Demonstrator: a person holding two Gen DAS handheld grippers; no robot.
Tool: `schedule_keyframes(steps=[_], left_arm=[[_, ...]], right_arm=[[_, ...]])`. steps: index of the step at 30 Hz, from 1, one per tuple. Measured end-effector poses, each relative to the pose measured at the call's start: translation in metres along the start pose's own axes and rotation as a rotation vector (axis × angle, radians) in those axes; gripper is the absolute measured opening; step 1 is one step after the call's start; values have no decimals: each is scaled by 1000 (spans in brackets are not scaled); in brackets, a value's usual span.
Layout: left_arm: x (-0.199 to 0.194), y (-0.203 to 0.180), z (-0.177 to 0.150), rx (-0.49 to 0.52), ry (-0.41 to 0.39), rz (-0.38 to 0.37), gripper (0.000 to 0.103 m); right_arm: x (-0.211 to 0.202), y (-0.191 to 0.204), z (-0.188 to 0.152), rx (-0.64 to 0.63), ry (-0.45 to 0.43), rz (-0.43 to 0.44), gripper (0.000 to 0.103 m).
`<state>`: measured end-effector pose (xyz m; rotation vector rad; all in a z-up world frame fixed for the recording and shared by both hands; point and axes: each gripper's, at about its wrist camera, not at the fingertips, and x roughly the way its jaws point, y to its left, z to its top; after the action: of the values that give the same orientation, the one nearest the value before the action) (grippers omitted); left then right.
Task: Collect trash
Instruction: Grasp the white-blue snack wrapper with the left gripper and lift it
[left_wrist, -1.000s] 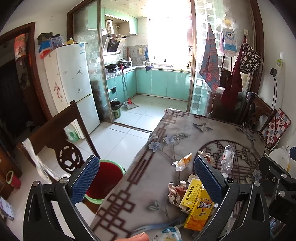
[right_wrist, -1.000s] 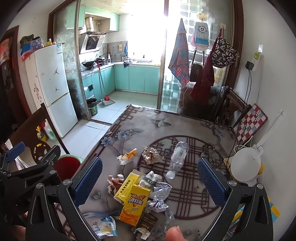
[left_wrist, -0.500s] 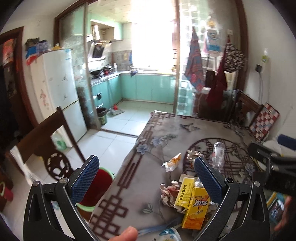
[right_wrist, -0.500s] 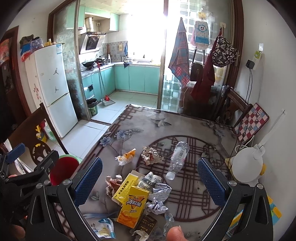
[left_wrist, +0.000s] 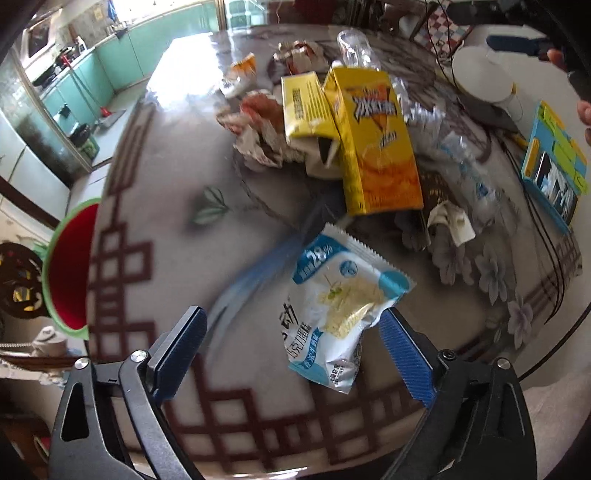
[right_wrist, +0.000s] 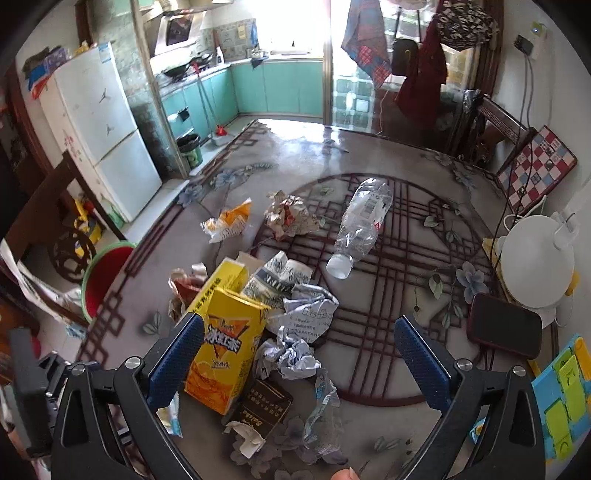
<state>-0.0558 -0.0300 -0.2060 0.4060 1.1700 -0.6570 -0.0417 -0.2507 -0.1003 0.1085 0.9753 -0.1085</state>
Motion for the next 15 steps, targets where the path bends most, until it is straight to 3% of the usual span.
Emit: schedule_keyframes(steps=[1,4,5,7,8,15], left_arm=[[6,-5,-2,8,16,-9,90],[22,-12,-4,0,62,-46,64],[19,-15,-3,3,32,-25,57],[16,-16,1,7,28,-27,29],[14,-14,4,-3,28,-33,21],[-40,21,26,-198,-117,-14,16]], right_arm=[[4,1,-4,-14,10,4,103],[12,3,-15,-25,47,43,103],[16,2,-19,-15,64,60,103],[24,-1,-25,18,104,94,103],[29,-2,-27,38,121,109,103],[56,14,-30,138,159,283,100]])
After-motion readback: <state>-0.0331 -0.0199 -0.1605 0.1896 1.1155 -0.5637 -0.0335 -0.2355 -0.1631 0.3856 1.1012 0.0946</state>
